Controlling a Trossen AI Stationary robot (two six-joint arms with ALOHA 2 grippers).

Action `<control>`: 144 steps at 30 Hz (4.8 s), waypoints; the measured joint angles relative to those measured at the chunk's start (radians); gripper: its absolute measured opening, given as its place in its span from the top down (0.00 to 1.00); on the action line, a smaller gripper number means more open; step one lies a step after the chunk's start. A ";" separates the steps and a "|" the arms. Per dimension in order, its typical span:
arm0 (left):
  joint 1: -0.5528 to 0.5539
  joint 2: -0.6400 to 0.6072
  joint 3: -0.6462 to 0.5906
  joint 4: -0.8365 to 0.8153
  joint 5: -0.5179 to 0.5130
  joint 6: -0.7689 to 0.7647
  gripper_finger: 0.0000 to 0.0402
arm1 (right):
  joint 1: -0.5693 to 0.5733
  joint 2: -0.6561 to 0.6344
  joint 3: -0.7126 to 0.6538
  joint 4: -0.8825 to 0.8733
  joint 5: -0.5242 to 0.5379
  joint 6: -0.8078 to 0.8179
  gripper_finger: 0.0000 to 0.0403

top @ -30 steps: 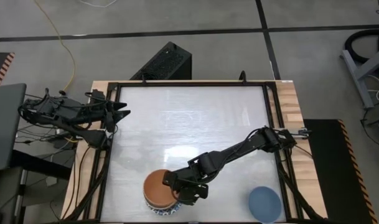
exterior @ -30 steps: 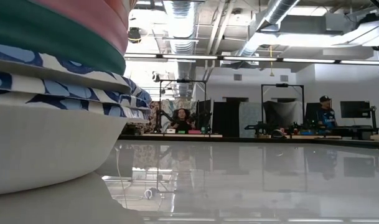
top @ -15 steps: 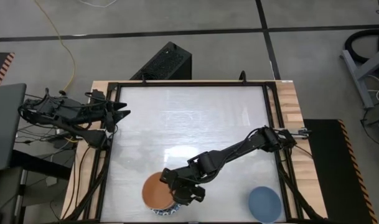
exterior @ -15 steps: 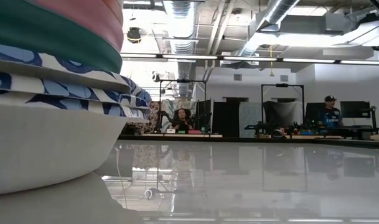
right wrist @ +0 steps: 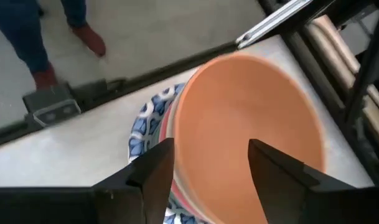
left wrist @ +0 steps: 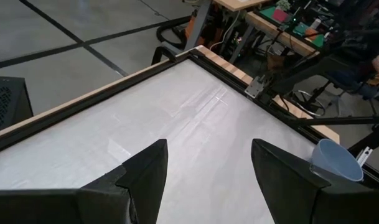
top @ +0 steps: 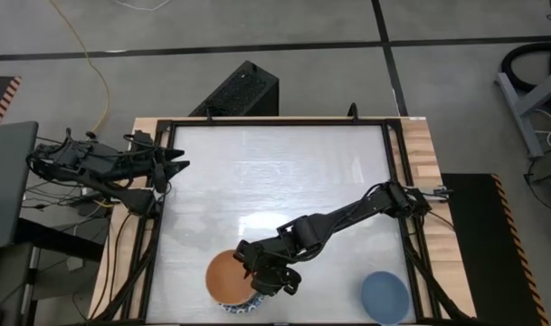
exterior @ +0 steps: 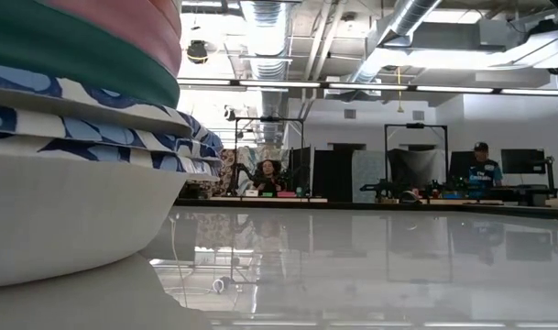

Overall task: Nest bowls inside each other
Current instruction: Stack the yellow bowl on top of the white bowl, then stack the blue bowl on top of the yellow bowl

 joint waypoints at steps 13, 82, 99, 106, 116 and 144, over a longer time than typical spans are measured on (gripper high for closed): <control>0.000 0.000 0.000 -0.006 0.037 0.000 0.45 | -0.033 -0.015 0.000 -0.317 0.004 0.433 0.50; 0.000 0.000 0.000 -0.065 -0.009 -0.027 0.45 | 0.269 -0.647 -1.157 -0.079 0.001 1.859 0.98; 0.000 0.000 0.000 -0.094 -0.022 -0.028 0.45 | -0.050 -0.620 -0.545 -0.097 0.291 1.701 0.98; 0.000 0.000 0.000 -0.095 -0.024 -0.028 0.45 | -0.109 -0.370 -0.258 -0.060 0.254 1.497 0.98; 0.000 0.000 0.000 -0.113 -0.025 -0.035 0.45 | -0.127 -0.026 0.164 -0.121 0.046 1.329 0.98; 0.000 0.000 0.000 -0.116 -0.024 -0.038 0.45 | -0.150 0.086 0.138 -0.173 -0.027 1.271 0.71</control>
